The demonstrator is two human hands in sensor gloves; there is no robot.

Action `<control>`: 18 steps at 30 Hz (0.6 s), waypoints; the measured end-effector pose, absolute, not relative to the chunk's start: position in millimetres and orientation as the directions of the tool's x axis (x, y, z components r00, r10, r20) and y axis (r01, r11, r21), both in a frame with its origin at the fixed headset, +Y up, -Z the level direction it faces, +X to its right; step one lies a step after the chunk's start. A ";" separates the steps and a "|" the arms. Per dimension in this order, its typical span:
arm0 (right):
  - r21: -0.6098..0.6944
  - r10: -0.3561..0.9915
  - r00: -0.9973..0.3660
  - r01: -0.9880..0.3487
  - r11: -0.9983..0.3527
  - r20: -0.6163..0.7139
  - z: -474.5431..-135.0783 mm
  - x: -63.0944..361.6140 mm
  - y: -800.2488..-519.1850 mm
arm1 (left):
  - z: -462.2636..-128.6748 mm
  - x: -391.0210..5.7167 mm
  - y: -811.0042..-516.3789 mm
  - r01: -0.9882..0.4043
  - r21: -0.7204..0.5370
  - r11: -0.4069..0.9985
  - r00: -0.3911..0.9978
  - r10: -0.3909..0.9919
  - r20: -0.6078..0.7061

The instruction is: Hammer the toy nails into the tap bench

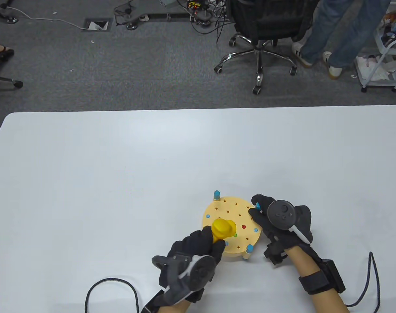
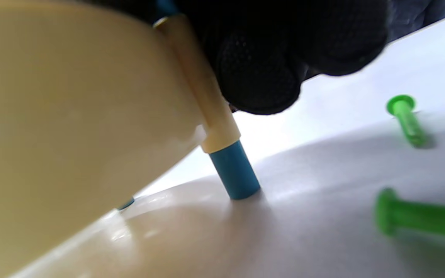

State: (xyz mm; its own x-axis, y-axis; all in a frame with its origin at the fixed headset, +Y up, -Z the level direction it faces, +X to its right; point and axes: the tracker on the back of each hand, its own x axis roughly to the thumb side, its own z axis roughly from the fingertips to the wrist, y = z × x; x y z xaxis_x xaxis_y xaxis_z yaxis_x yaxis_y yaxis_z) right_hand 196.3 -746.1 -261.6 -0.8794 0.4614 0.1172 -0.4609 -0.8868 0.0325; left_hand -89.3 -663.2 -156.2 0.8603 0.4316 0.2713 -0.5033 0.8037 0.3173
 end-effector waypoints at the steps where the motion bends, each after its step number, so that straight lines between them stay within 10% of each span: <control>1: 0.042 0.494 -0.863 -0.492 -0.869 0.103 -261.1 202.0 -742.4 | -160.1 -99.7 -663.6 -0.555 0.287 0.780 0.829 0.492 0.265; 5: -0.091 0.637 -0.770 -0.632 -0.770 -0.040 -258.4 245.1 -723.6 | -190.2 -145.3 -685.5 -0.676 0.157 0.720 0.737 0.660 0.145; 18: 0.051 0.153 -0.970 -0.165 -0.985 -0.191 -285.6 241.0 -774.7 | -211.0 -150.2 -716.3 -0.644 0.060 0.763 0.765 0.644 0.021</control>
State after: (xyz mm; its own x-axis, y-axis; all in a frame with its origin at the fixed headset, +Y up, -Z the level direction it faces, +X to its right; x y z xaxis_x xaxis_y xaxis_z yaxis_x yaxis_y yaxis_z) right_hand 241.0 -774.7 -285.6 -0.9695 0.1530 -0.1914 -0.1654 -0.9849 0.0506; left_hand -150.2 -716.3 -211.0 0.7646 0.6442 0.0213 -0.6442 0.7625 0.0601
